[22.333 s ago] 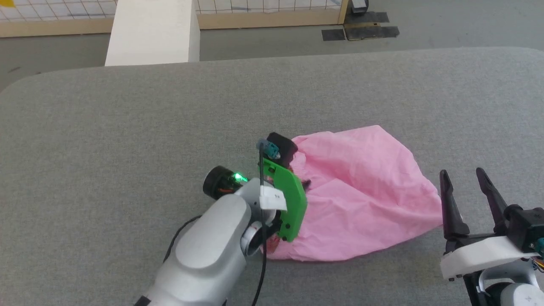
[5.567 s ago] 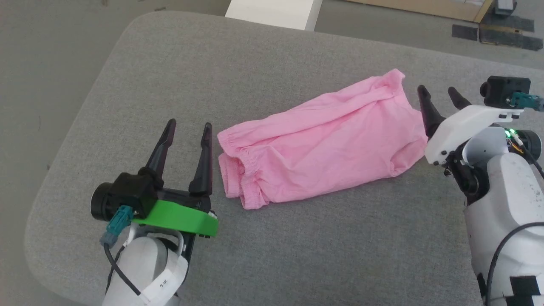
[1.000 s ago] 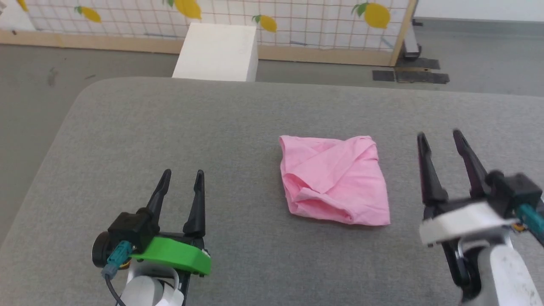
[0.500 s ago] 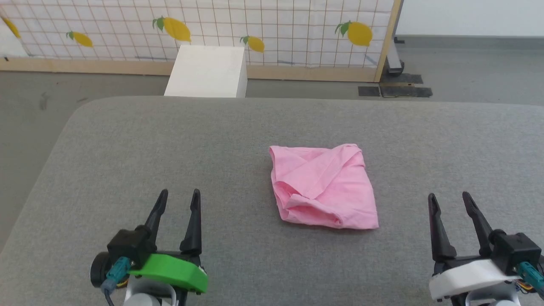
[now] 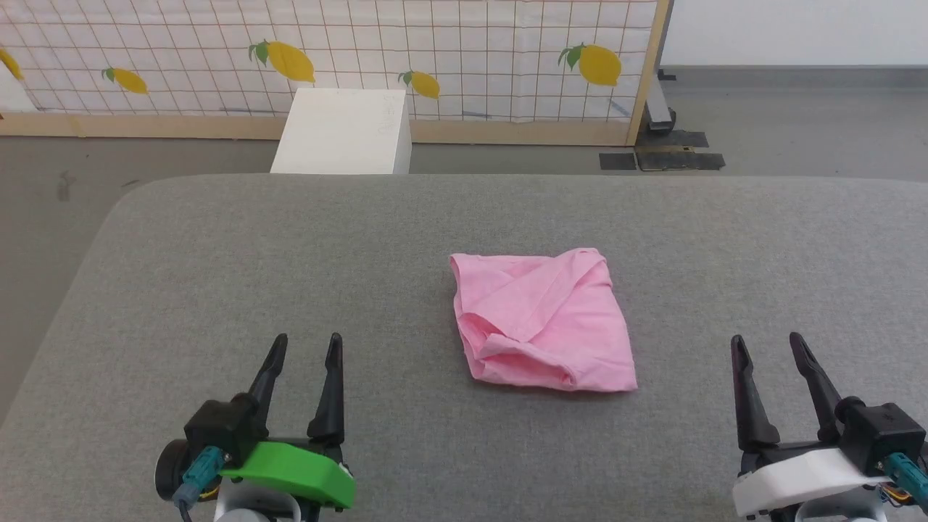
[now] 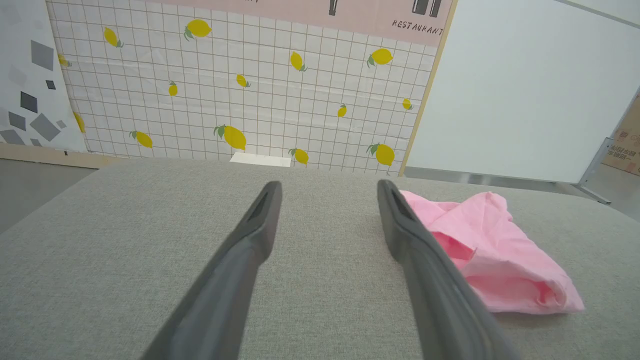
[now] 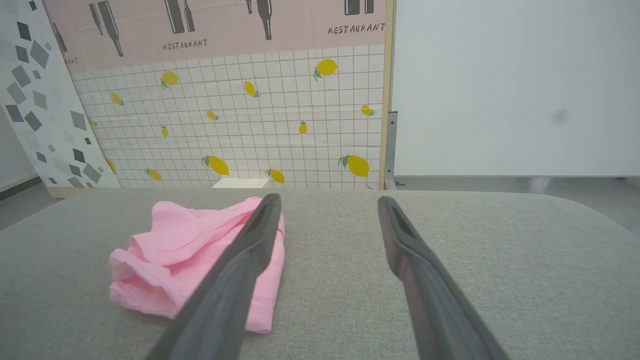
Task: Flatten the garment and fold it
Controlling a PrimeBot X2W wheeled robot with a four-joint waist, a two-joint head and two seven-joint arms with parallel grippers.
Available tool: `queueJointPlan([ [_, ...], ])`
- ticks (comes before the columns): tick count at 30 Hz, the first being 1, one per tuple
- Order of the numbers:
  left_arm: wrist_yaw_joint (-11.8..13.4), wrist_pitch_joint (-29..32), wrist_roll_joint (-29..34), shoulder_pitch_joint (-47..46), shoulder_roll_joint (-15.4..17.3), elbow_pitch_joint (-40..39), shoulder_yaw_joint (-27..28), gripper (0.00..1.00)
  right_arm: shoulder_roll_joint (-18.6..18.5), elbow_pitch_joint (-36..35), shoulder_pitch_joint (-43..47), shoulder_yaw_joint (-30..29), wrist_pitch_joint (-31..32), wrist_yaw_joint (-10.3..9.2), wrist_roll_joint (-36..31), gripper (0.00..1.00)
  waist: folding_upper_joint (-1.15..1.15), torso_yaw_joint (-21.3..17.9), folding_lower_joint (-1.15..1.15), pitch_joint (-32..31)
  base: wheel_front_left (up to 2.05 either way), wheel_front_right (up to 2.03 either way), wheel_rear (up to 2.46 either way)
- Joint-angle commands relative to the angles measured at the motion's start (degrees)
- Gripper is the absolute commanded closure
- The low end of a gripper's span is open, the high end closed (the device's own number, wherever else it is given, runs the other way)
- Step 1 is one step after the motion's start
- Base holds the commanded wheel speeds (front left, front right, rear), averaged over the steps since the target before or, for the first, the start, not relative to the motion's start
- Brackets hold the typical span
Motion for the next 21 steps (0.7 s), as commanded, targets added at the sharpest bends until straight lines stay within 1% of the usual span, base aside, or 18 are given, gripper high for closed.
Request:
queueJointPlan([
  [1,-0.4,-0.2,-0.1,0.8,-0.1,0.1,0.1,0.0,0.1,-0.4,0.8,0.1,0.0,-0.09,0.3,0.0,0.0,0.0,0.0,0.1,0.0,0.0,0.0],
  [9,-0.4,-0.2,0.1,0.6,-0.1,0.2,-0.1,0.0,0.1,-0.1,0.7,0.0,0.0,-0.09,0.7,0.0,0.0,0.2,0.0,0.2,0.0,0.0,0.0],
  [11,-0.4,-0.2,0.1,0.6,-0.1,0.2,-0.1,0.0,0.1,0.3,0.7,0.1,0.3,-0.09,1.9,0.0,0.0,0.3,0.0,0.2,0.0,0.0,0.0],
  [13,-0.4,-0.2,0.1,0.5,-0.1,0.2,0.0,0.0,0.1,1.5,0.0,0.3,2.1,-0.09,9.3,0.0,0.0,0.2,0.0,0.4,0.0,0.0,0.0],
  [15,-0.4,-0.2,0.2,0.5,-0.1,0.1,0.1,0.0,0.1,3.0,-1.7,0.5,5.0,-0.09,20.6,0.0,0.0,0.1,0.0,0.7,0.0,0.0,0.0],
  [16,-0.4,-0.2,0.2,0.4,-0.1,0.0,0.1,0.0,0.1,4.3,-2.9,0.6,7.8,-0.09,28.3,0.0,0.0,0.0,0.0,1.0,0.0,0.0,0.0],
  [18,-0.4,-0.2,0.3,0.1,-0.1,-0.1,0.0,0.0,0.1,6.8,-5.5,0.4,14.1,-0.09,38.6,0.0,0.0,0.1,0.0,1.5,0.0,0.0,0.0],
  [20,-0.4,-0.2,0.4,-0.4,-0.1,-0.3,-0.1,0.0,0.1,9.9,-8.7,-0.8,20.8,-0.09,45.2,0.0,0.0,0.3,0.0,2.1,0.0,0.0,0.0],
  [21,-0.4,-0.2,0.5,-0.6,-0.1,-0.4,-0.2,0.0,0.1,11.9,-10.2,-1.7,23.9,-0.09,47.4,0.0,0.0,0.4,0.0,2.4,0.0,0.0,0.0],
])
